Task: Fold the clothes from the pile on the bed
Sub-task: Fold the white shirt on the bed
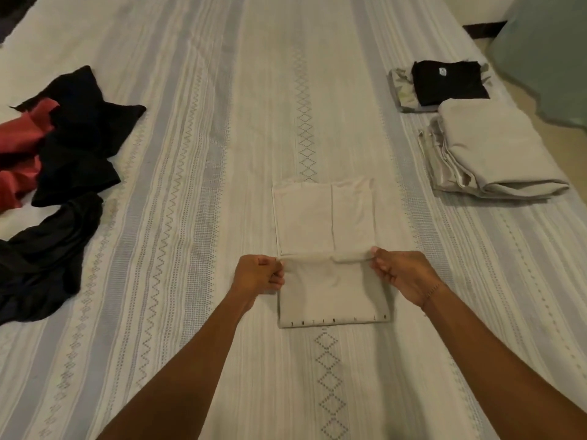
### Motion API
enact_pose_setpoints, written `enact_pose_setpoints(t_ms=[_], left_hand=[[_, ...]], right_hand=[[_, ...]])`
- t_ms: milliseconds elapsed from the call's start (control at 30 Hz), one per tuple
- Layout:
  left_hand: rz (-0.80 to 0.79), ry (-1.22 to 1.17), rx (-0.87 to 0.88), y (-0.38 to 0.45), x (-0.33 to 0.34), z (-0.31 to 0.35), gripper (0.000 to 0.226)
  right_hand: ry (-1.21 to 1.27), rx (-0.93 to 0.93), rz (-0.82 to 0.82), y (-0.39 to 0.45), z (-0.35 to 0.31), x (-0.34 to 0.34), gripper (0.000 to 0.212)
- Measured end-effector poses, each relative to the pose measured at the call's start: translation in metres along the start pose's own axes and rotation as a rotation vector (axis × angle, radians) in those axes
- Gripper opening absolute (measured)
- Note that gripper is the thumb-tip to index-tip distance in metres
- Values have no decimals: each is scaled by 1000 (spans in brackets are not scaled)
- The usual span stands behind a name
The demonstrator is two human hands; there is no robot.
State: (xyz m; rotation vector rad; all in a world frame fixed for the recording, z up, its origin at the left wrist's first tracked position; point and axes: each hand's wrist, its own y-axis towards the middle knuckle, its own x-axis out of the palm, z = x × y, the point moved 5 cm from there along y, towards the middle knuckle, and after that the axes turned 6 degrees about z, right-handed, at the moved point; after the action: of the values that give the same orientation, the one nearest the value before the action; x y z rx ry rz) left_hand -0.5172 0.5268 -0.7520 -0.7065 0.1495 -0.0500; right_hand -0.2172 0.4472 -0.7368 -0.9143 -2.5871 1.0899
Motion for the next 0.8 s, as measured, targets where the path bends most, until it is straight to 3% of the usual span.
enact_pose_setpoints(t_ms=[33,100,200,267,300,400,533,633,700,800], left_hand=[[56,41,24,6,0,-2,10],[215,273,230,11,-1,-4,12],[327,672,706,-12,18,-5,30],[259,943,1015,-33,46,-16,43],[203,1085,1118,-39,60,-24,50],[17,1339,1114,-27,77,-47,66],[-80,1373,1000,-20,73,-53,79],[-184,1412,1071,-29,62,-60,101],[-232,1439,1173,-38,50,-75,102],[-116,1454,1249,-42,37,-91,82]], right_hand=[[-73,-41,36,5,3,3,34],[-342,-193,165,3,10,6,40],[-710,-708,335,-30,15,23,35],[-935,-1056,236,-47,33,47,41],[-1045,-1139,135,-43,48,55,48],[-1305,-1098,-12,-21,79,58,66],[-1380,-1054,-108,-14,83,46,87],[-1395,-1140,-217,-25,83,27,103],[-1372,-1185,-272,-28,90,7,96],[-1338,-1316,-173,-27,96,-14,72]])
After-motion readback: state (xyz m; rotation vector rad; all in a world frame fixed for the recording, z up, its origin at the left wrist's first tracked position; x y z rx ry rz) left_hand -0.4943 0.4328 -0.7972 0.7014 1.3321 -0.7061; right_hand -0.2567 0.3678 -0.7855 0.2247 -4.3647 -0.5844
